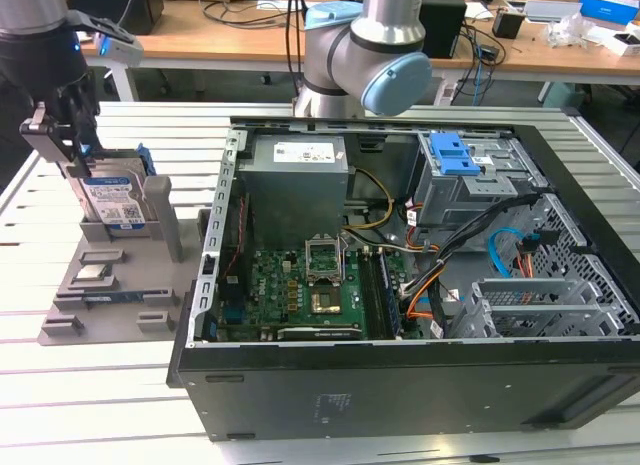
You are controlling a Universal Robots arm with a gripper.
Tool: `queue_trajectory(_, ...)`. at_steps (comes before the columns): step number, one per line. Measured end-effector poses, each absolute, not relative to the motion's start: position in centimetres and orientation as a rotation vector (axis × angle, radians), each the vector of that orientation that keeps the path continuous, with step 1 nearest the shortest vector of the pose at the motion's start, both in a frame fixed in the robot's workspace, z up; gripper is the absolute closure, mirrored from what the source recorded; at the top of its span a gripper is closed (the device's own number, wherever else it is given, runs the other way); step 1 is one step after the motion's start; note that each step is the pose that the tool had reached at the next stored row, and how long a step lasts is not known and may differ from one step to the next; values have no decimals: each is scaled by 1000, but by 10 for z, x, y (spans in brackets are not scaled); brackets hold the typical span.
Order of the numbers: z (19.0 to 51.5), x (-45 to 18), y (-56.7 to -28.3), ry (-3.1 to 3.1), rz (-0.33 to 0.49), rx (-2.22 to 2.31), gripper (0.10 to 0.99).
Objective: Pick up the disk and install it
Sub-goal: 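Pick up the disk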
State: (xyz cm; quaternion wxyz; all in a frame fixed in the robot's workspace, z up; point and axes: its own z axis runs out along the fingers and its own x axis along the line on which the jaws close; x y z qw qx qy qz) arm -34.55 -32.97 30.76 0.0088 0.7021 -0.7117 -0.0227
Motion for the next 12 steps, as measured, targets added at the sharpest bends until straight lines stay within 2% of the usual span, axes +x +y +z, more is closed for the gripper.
queue_trajectory(12, 292, -345, -330, -2223, -71, 2193, 545)
